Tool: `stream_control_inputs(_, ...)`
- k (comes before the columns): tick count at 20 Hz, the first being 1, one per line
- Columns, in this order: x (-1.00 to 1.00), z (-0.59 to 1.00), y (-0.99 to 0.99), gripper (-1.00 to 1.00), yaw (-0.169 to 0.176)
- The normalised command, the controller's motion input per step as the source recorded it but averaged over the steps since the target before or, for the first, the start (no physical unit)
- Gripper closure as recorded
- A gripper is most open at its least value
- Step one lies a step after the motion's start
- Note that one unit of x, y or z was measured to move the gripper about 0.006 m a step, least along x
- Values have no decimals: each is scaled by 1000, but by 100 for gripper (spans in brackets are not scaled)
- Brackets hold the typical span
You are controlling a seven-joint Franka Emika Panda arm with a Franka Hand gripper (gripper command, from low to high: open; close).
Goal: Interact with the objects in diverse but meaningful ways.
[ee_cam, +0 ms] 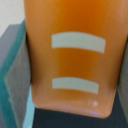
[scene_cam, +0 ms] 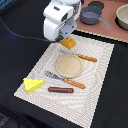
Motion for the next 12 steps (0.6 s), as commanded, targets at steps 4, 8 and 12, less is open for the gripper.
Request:
stream_control_inputs(4, -837, -236, -455, 100, -28)
stream_control_inputs(8, -806, -320, -442, 100, -25)
stream_control_inputs(12, -841, -281, -349, 100, -19)
